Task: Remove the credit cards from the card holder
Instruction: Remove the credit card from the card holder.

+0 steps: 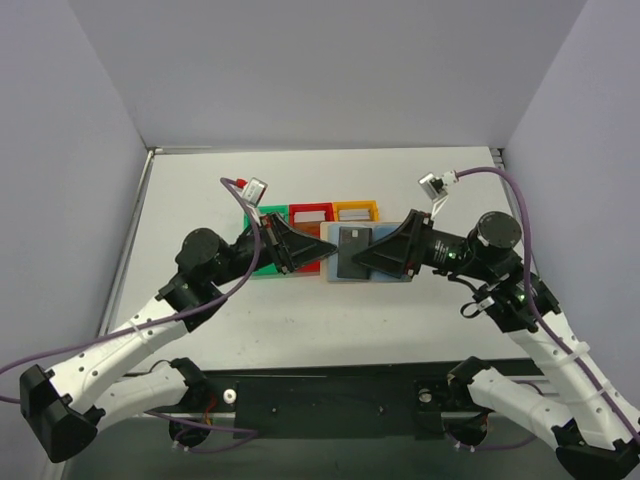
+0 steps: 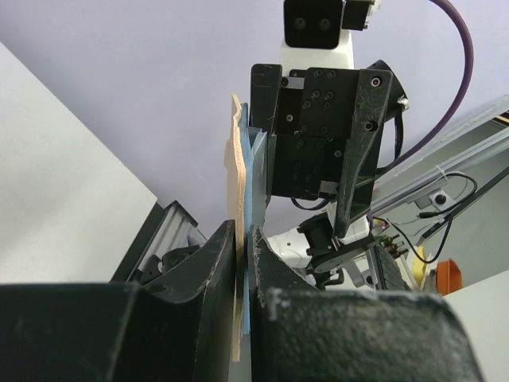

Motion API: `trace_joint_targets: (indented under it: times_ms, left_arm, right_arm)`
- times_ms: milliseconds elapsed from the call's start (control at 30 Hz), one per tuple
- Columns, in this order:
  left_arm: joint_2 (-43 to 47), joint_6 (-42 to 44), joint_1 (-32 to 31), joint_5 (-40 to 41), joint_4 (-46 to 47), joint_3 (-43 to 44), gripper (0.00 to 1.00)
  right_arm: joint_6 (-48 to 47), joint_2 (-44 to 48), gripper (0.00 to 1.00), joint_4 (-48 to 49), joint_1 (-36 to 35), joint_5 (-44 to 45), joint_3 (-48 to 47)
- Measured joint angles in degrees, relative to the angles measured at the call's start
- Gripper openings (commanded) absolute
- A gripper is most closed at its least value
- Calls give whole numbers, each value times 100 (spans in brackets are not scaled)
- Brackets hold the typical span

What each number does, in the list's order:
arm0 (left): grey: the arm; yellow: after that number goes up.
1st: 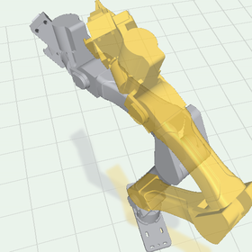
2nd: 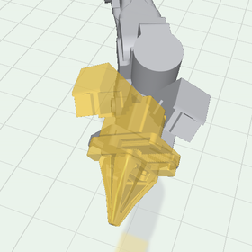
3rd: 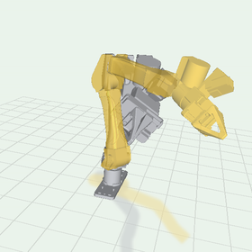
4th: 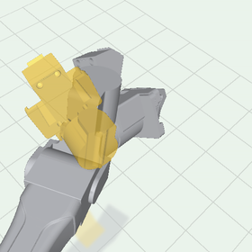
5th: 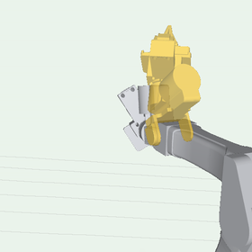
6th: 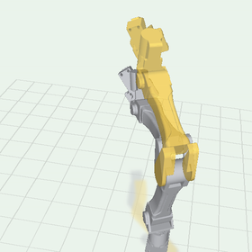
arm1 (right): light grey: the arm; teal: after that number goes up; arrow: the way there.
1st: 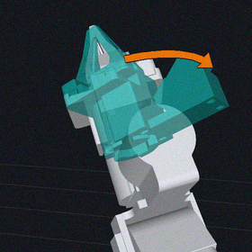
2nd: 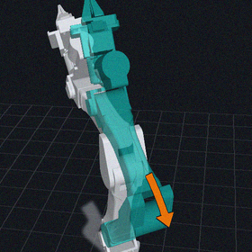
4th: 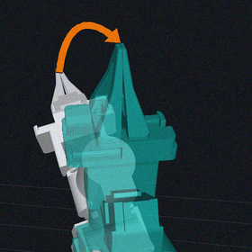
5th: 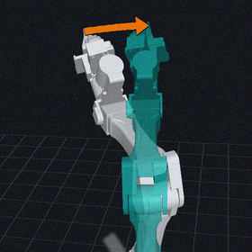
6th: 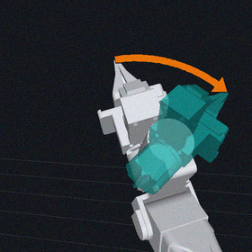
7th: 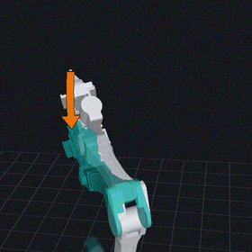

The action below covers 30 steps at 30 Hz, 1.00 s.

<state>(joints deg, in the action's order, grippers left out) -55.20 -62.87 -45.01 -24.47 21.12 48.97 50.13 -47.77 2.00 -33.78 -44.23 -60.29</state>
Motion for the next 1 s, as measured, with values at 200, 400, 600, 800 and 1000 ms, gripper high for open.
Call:
trace_joint_targets:
  times_ms: [200, 400, 600, 800, 1000]
  left_arm:
    - [-72, -4, -28, 9, 66, 0, 0]
    - [-114, -9, -44, 20, 136, 0, 0]
    - [-105, 2, -63, 24, 181, 0, 0]
    - [11, 50, -72, 61, 122, -26, 0]
    - [138, 57, -63, 85, 70, -74, 0]
  right_arm:
    - [48, -61, 47, 39, 0, -28, -4]
    - [122, -98, 47, 98, 0, -63, -7]
    - [216, -103, 47, 173, 0, -116, -7]
    - [258, -103, 47, 232, -2, -153, -7]
    - [295, -103, 46, 258, 0, -181, -7]
